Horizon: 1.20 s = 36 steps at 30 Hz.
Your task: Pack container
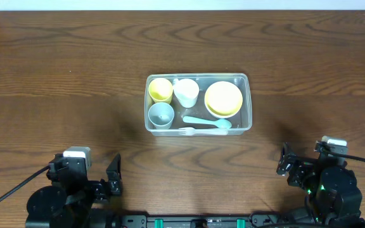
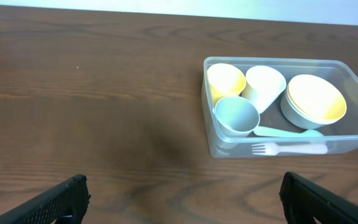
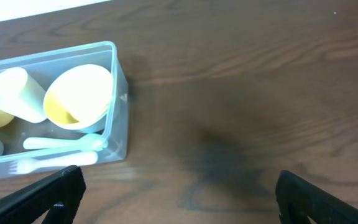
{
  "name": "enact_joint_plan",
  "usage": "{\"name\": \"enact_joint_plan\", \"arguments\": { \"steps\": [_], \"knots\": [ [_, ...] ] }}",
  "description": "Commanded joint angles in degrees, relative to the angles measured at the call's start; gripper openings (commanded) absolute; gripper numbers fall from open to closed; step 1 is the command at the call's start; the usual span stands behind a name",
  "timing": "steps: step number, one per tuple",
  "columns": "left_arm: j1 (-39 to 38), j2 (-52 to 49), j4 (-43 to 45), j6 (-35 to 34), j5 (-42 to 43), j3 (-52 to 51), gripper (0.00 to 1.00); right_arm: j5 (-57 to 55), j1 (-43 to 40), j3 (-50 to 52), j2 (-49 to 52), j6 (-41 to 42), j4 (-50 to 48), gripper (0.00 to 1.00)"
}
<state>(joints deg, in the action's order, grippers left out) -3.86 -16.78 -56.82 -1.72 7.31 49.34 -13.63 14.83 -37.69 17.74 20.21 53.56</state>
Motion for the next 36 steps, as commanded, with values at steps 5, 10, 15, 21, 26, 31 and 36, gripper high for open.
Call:
{"name": "enact_joint_plan", "arguments": {
  "steps": [5, 10, 15, 21, 26, 31, 36],
  "knots": [
    [0.2, 0.1, -0.2, -0.7, 0.4, -0.1, 0.98, -0.7, 0.5, 0.3, -0.2, 0.8, 0.3, 0.99],
    [0.2, 0.1, -0.2, -0.7, 0.4, -0.1, 0.98, -1.7, 0.5, 0.3, -0.2, 0.2, 0.4, 0.99],
    [0.2, 0.1, -0.2, -0.7, 0.4, -0.1, 0.98, -0.6, -1.9, 2.2, -2.7, -2.1, -1.8, 0.99],
    [0.2, 0.1, -0.2, -0.7, 0.4, -0.1, 0.98, 6.3, -6.8, 13.2, -15.8, -10.3, -15.6, 0.99],
    [0.2, 0.1, -0.2, -0.7, 0.4, -0.1, 0.98, 7.9, -8.9, 19.5, -16.4, -11.8, -29.0, 0.99],
    [0.2, 0.1, -0.2, -0.7, 0.4, -0.1, 0.98, 7.9, -9.2, 28.3, -16.6, -19.2, -47.5, 0.99],
    [0.2, 0.1, -0.2, -0.7, 0.4, -0.1, 0.98, 7.9, -9.2, 37.1, -17.5, -21.4, -59.5, 0.99]
  ]
}}
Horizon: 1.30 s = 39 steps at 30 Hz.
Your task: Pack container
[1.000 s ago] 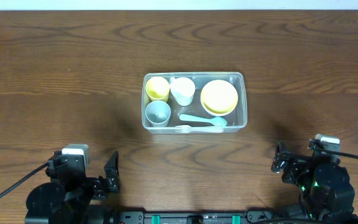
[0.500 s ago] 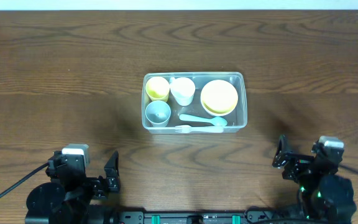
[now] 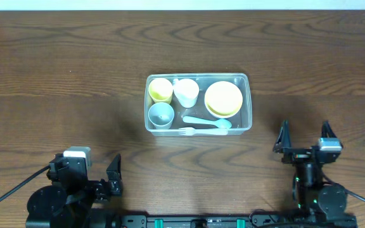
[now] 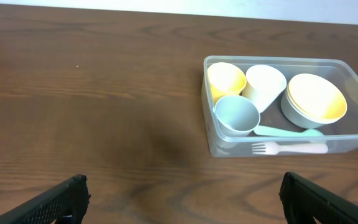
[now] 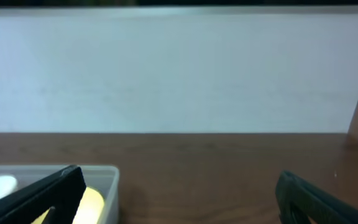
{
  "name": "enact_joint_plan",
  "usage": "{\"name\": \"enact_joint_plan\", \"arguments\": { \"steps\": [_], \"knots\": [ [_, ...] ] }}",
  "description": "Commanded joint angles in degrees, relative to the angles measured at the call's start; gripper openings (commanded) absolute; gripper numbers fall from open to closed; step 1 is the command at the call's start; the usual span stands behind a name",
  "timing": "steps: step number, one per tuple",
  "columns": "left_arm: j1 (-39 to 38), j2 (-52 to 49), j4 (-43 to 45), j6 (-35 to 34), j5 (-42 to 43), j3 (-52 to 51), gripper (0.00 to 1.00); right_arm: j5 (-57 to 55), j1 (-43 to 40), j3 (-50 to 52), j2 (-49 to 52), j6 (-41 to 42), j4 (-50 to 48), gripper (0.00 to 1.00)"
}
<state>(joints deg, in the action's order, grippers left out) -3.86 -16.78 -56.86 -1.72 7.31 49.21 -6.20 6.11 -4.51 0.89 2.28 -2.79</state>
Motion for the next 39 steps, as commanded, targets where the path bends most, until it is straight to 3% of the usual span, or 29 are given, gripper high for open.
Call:
{"name": "enact_joint_plan", "arguments": {
  "steps": [1, 8, 34, 39],
  "knots": [
    [0.2, 0.1, -0.1, -0.7, 0.4, 0.0, 0.98, 0.2, -0.5, 4.2, -0.6, -3.7, -3.4, 0.99],
    [0.2, 0.1, -0.1, -0.7, 0.4, 0.0, 0.98, 1.3, -0.6, 4.2, -0.6, -4.3, 6.9, 0.99],
    [0.2, 0.1, -0.1, -0.7, 0.4, 0.0, 0.98, 1.3, -0.6, 4.2, -0.4, -4.3, 6.5, 0.99],
    [0.3, 0.3, -1.9, 3.7, -3.6, -0.5, 0.98, 1.3, -0.6, 4.2, -0.4, -4.3, 6.5, 0.99]
  ]
}}
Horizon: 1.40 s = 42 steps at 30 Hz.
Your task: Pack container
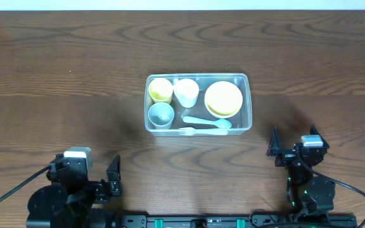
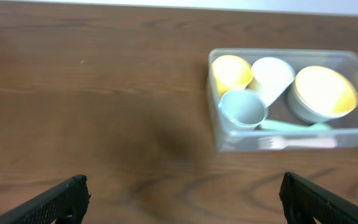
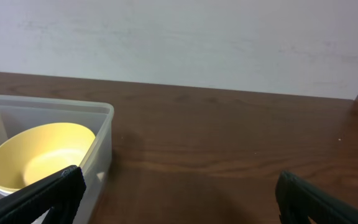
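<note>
A clear plastic container sits mid-table. Inside it are a yellow cup, a white cup, a grey-blue cup, stacked yellow bowls, a pale blue spoon and a white fork. My left gripper rests open at the near left, well short of the container. My right gripper stands open near the front right, empty, with the container's right end and yellow bowl ahead to its left.
The brown wooden table stretches on all sides of the container. A white wall lies beyond the table's far edge. Both arm bases sit at the front edge.
The right arm has dropped and shifted slightly left; its camera now looks lower, showing the bowl and container end. The left wrist view has shifted a little and is blurred.
First both grippers rested open near the front edge with the packed container in view. Then the right wrist had tilted up towards the wall. Now it looks lower again, at the container's right end. The container's contents stayed the same throughout.
</note>
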{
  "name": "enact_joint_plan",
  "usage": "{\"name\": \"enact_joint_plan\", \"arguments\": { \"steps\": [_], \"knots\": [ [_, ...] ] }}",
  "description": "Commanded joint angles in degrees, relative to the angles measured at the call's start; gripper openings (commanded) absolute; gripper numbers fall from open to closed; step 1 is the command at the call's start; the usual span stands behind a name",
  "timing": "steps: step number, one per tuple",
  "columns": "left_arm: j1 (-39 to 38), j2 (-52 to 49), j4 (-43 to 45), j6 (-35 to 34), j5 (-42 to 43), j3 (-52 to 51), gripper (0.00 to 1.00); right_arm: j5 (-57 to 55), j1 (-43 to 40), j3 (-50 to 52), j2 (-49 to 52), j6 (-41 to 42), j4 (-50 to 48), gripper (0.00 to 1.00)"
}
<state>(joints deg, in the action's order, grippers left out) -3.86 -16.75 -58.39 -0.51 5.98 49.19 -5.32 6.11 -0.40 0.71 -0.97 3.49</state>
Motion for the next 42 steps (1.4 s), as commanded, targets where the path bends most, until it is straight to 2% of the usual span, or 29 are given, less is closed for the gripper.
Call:
{"name": "enact_joint_plan", "arguments": {
  "steps": [1, 5, 7, 14, 19, 24, 27, 31, 42],
  "knots": [
    [0.3, 0.6, -0.3, 2.9, -2.2, -1.1, 0.98, 0.4, -0.6, 0.1, -0.2, -1.0, 0.3, 0.99],
    [0.3, 4.9, 0.6, 4.9, -2.2, -7.6, 0.98, 0.4, -0.6, 0.1, -0.2, -1.0, 0.3, 0.99],
    [0.3, 8.3, 4.0, 7.7, -2.2, -12.6, 0.98, 0.4, -0.6, 0.1, -0.2, -1.0, 0.3, 0.99],
    [0.3, 15.7, 25.3, 17.0, -2.2, -27.4, 0.98, 0.4, -0.6, 0.1, -0.2, -1.0, 0.3, 0.99],
    [0.3, 16.7, 41.7, 17.3, -2.2, -37.3, 0.98, 0.4, -0.6, 0.1, -0.2, -1.0, 0.3, 0.99],
    [0.3, 16.7, 53.4, 16.2, -2.2, -44.3, 0.98, 0.4, -0.6, 0.1, -0.2, -1.0, 0.3, 0.99],
    [0.3, 16.7, 54.9, 13.5, -2.3, -46.6, 0.98, 0.4, -0.6, 0.1, -0.2, -1.0, 0.3, 0.99],
    [0.3, 16.6, 54.2, 5.7, -5.4, -49.0, 0.98, 0.4, -0.6, 0.1, -0.2, -1.0, 0.3, 0.99],
    [0.3, 16.6, 54.3, 1.7, -6.5, -49.0, 0.98, 0.4, -0.6, 0.1, -0.2, -1.0, 0.3, 0.99]
  ]
}}
